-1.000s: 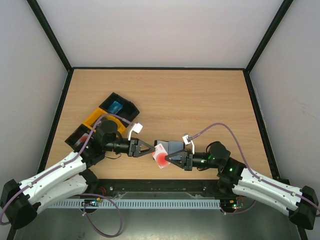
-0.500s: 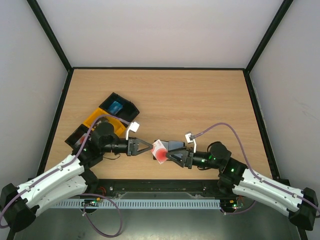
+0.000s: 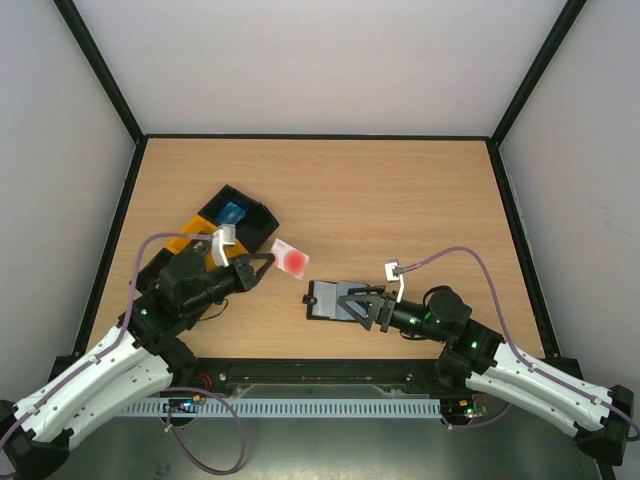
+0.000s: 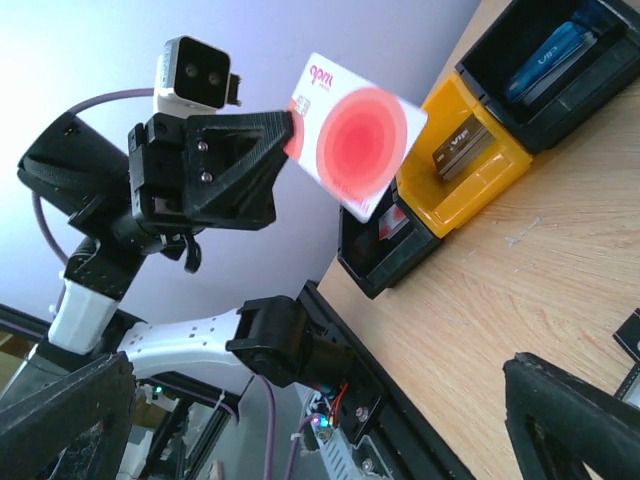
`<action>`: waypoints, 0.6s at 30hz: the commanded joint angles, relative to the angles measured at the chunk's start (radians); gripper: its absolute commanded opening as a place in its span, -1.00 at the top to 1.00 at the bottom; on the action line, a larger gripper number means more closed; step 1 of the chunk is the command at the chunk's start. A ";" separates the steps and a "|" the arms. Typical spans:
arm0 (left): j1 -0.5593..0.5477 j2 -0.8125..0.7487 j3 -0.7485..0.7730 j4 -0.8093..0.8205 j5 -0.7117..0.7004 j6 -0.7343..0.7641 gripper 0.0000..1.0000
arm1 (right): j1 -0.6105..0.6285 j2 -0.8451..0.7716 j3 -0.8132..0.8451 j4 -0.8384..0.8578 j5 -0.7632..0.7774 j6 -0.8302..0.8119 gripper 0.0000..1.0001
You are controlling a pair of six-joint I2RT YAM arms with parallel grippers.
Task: Take the credit cards out of the card holder
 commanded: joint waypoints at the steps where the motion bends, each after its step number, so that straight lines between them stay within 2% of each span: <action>1: 0.029 -0.068 0.054 -0.166 -0.389 -0.060 0.95 | 0.001 -0.013 0.003 -0.020 0.043 -0.015 -0.95; 6: 0.051 -0.087 0.087 -0.283 -0.618 -0.103 0.95 | 0.001 -0.019 -0.011 -0.017 0.046 -0.014 -0.96; 18: 0.133 -0.027 0.114 -0.520 -0.924 -0.259 0.95 | 0.001 -0.022 -0.017 -0.039 0.048 -0.019 -0.96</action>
